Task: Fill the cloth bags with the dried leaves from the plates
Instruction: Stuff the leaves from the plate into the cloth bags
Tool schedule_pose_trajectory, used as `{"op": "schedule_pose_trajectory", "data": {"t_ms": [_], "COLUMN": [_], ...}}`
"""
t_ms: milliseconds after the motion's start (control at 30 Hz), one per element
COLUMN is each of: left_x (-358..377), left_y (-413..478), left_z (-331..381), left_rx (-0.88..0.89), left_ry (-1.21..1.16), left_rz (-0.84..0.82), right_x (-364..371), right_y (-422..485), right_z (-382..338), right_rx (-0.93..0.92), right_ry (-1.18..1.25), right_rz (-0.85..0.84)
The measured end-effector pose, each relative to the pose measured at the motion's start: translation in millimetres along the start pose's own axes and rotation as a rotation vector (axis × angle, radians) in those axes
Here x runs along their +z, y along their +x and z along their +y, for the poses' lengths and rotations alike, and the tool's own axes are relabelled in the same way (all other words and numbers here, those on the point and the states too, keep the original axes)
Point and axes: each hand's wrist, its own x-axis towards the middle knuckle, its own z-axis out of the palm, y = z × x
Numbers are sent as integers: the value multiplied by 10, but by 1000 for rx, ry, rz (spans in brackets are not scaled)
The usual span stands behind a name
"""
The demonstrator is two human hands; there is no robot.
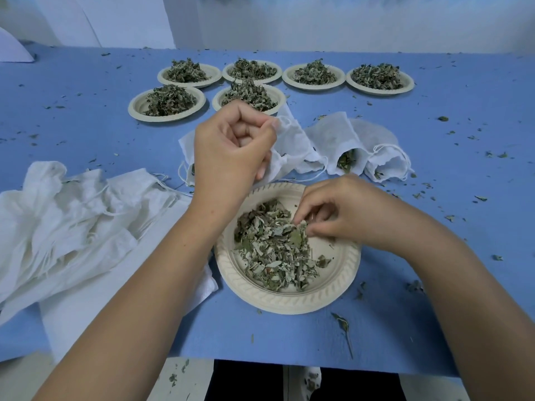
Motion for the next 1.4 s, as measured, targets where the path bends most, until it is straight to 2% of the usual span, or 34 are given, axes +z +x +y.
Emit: {"op": "schedule_pose_trajectory", "data": {"t_ms": [133,300,367,467,567,667,733,800,867,967,1067,1133,1233,1300,1400], "left_x": [0,-5,10,31,36,58,69,68,65,78,83,73,53,49,58], "left_y": [-5,-6,-21,-48,-66,-84,-86,-81,-80,-94,-96,-88,-70,-67,-88], "left_z": [-3,-24,-32,-42,-59,-65,-70,-75,-78,-76,-79,-81,-82,-77,-72], "left_rx": [8,33,55,79,92,101,108,111,108,115,111,112,111,118,114], "left_ry": [-2,-2,12,39,39,68,80,86,85,88,101,109,98,102,74], "left_rz": [0,-26,-64,-124,-177,-215,-218,-204,-191,-213,-212,-199,-171,-171,-210], "right_x": [-120,-132,-89,0,80,119,119,109,113,149,151,119,91,118,171], "right_y": [-67,-92,-52,-3,17,50,63,52,32,46,72,65,32,29,27], "right_z": [-9,-71,-85,-89,-76,-51,-43,-49,-61,-57,-10,5,-46,-81,-102], "right_rx": [-42,-265,-271,-199,-236,-307,-300,-298,-310,-352,-316,-305,-359,-408,-406], "right_ry": [242,631,714,634,230,-41,-46,61,128,-32,-129,-34,240,242,284], "right_rz": [197,472,602,728,802,820,794,776,820,884,781,746,715,718,808]}}
